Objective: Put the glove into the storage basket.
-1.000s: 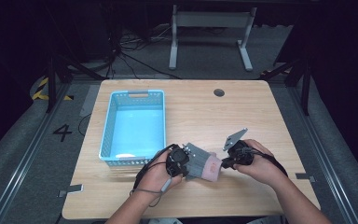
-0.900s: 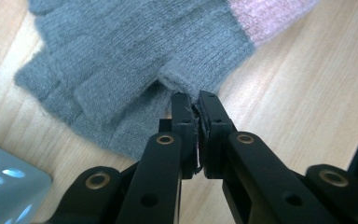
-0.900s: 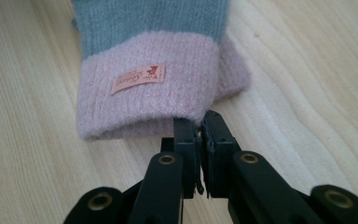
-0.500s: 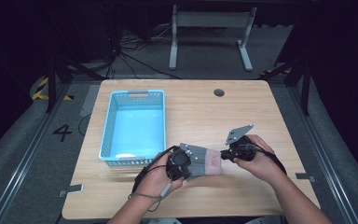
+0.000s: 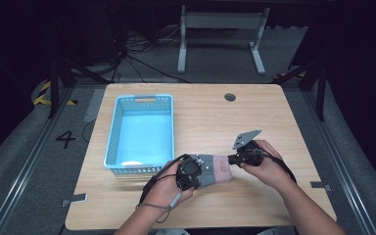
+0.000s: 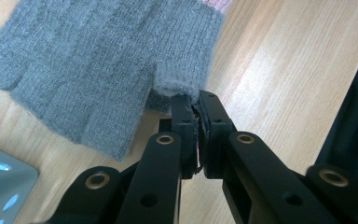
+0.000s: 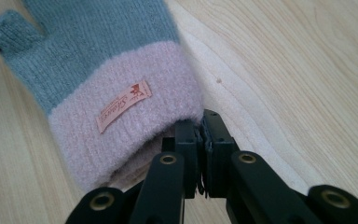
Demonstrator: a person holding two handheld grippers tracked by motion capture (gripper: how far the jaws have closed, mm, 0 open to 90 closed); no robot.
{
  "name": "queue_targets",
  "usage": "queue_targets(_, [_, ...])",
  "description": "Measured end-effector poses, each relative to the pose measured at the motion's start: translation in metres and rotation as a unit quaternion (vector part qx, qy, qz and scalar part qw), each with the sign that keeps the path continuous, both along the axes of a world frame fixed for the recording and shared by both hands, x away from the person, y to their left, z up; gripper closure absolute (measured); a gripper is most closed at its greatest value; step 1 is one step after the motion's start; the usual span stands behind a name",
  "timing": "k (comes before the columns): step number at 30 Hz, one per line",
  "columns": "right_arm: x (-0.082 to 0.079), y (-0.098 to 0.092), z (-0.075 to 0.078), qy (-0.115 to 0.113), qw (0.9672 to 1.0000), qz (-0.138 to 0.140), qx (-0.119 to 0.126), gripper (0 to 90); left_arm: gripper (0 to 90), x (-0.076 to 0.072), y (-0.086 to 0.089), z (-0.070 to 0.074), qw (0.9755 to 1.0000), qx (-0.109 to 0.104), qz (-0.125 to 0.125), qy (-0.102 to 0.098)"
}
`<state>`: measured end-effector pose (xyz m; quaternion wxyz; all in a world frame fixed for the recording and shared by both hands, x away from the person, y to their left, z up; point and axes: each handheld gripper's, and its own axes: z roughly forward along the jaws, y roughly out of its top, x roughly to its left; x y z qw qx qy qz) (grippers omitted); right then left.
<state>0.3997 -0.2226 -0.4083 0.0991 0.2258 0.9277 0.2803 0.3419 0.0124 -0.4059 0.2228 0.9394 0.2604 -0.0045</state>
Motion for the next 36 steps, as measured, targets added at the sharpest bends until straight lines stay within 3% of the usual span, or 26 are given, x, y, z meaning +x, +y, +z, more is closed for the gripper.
queue_targets(11, [0.005, 0.001, -0.012, 0.010, 0.9999, -0.002, -0.008, 86.6, 85.3, 0.006, -0.004, -0.013, 0.9999, 0.003, -0.005, 0.016])
queue_targets(18, [0.006, -0.002, -0.014, 0.005, 0.9998, -0.016, -0.009, 77.5, 75.7, 0.007, -0.001, -0.013, 0.9996, 0.000, -0.002, 0.026])
queue_targets(20, [0.004, -0.004, -0.012, 0.006, 0.9998, -0.016, -0.008, 76.7, 72.4, 0.008, 0.001, -0.012, 0.9993, 0.002, 0.001, 0.038])
queue_targets(24, [0.002, -0.008, -0.008, 0.002, 0.9998, -0.019, -0.006, 76.3, 69.8, 0.008, 0.005, -0.008, 0.9991, 0.005, 0.011, 0.040])
queue_targets(36, [-0.008, -0.020, 0.008, -0.005, 0.9992, -0.037, 0.012, 74.3, 68.9, 0.010, 0.011, 0.014, 0.9991, -0.035, 0.023, 0.001])
